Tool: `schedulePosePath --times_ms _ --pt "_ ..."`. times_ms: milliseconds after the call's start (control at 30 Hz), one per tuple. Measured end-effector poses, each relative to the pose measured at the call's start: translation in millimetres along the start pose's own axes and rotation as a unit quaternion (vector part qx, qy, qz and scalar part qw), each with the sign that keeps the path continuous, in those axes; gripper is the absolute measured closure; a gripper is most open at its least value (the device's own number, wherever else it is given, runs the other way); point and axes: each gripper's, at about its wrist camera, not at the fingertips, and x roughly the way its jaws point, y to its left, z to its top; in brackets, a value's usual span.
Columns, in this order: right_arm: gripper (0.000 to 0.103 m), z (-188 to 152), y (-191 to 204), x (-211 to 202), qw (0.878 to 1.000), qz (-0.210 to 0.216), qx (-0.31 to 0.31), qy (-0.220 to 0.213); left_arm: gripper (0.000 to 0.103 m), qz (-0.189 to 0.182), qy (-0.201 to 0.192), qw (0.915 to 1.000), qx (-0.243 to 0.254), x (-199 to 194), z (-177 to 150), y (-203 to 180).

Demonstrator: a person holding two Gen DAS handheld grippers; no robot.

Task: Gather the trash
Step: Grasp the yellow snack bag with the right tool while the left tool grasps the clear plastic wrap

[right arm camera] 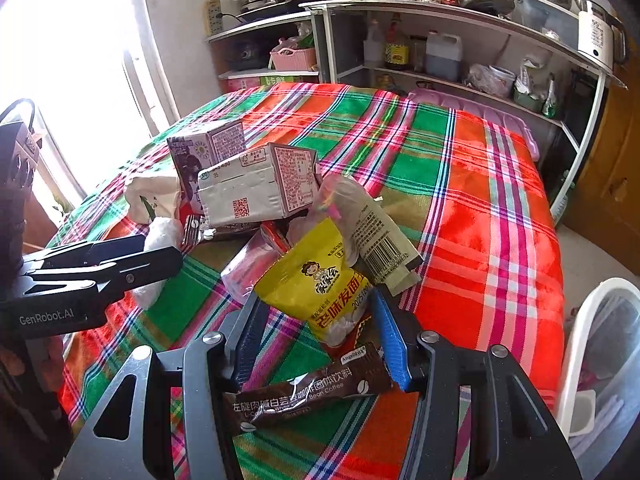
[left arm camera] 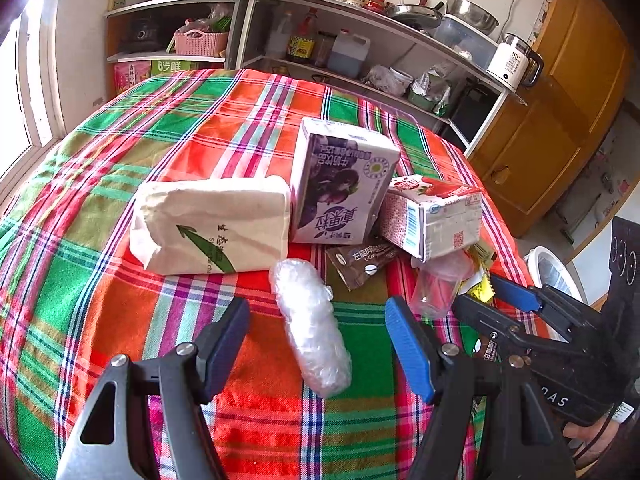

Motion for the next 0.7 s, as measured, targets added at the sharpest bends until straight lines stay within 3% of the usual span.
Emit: schedulePosePath --times_ms 133,233,400,500,700 --pt "0.05 0.1 -1.4 0.3 1.0 0.005 0.006 -0.003 0.036 0.005 -0.004 1.0 0.001 1.0 1.5 -0.2" --pt "0.057 -0.1 -2.3 -2.0 1.0 0.01 0.011 -0.007 0.043 0.005 -0.004 1.0 0.002 1.1 1.5 -0.4" --pt "0.07 -1.3 -4.0 -2.9 1.0 0.013 0.02 -0.008 0.061 0.002 -0.001 1.0 0.005 0.8 0.8 -2.1" --pt "0.072 -3.0 -3.6 -5.5 0.999 0.018 0.025 -0.01 0.07 0.002 0.0 1.0 0.009 -0.4 -0.6 -4.2" --pt "0.075 -7.1 -4.6 -11.8 0.999 0.022 0.038 -0.019 0.075 0.0 -0.005 0.9999 0.012 -5.3 -2.7 -6.4"
